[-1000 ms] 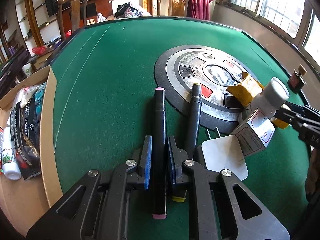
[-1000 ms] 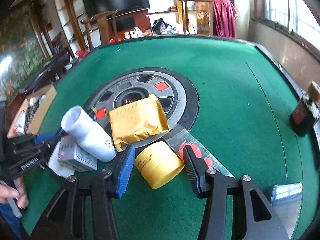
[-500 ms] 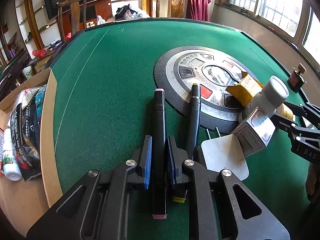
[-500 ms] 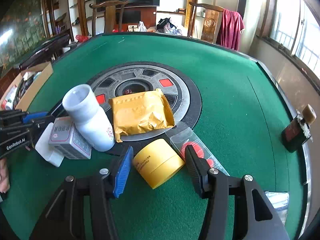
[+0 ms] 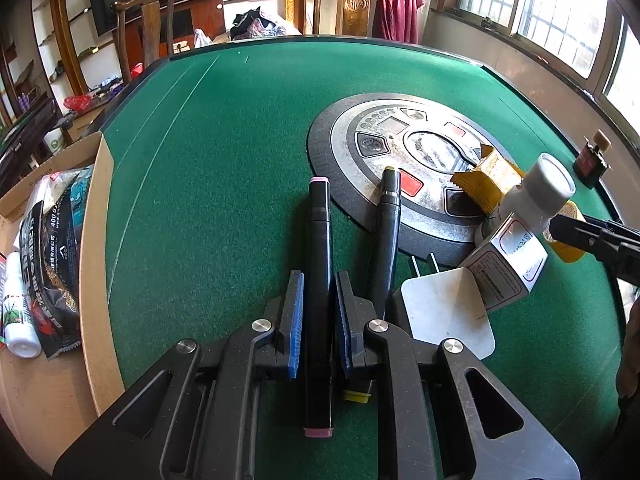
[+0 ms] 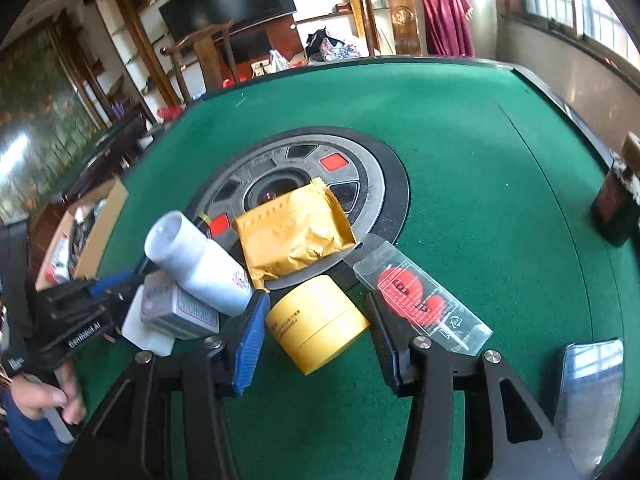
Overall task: Organize objects
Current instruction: 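Grasp the yellow round jar with right gripper while left gripper holds the markers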
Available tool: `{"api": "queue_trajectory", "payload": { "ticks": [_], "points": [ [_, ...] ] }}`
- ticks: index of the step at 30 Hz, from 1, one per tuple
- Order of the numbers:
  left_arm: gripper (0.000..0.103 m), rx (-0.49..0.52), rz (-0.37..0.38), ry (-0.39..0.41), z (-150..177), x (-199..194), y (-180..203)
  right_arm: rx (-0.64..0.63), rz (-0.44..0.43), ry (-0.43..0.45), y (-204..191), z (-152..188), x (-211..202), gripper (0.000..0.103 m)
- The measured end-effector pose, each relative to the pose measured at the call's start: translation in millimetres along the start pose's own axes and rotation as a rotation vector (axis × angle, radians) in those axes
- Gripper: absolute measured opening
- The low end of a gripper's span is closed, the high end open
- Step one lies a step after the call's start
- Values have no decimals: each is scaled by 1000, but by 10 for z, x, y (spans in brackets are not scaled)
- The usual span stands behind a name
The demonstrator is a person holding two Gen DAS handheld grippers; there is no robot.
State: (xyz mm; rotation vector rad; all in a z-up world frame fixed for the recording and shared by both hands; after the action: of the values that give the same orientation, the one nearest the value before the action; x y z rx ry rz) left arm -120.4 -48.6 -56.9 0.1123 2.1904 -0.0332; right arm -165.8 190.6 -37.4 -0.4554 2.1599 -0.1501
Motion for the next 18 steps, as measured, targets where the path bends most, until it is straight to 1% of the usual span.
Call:
{"api": "queue_trajectory", "payload": {
  "ticks": [6, 14, 18],
  "points": [
    [14, 4, -5, 1, -8, 6, 14, -39, 39, -36, -71, 74, 82, 51],
    [14, 7, -6, 1, -8, 12, 25, -139, 65, -44, -175, 114, 54, 52],
    [14, 8, -6, 1, -10, 16, 36, -176, 71, -94, -207, 190, 78, 52]
  ]
}}
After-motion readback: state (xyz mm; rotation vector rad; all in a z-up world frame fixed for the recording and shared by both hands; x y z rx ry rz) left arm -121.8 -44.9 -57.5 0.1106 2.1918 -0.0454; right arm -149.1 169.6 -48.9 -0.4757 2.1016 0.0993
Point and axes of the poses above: each gripper's, at about its wrist camera, not at the fingertips, and x roughly the way its jaws point, y to its right, z to its underside, the point moved 8 cm from there along x, roughly the way its jaws point, and after that the axes turned 1 degree about -z, right-handed, at the moved point
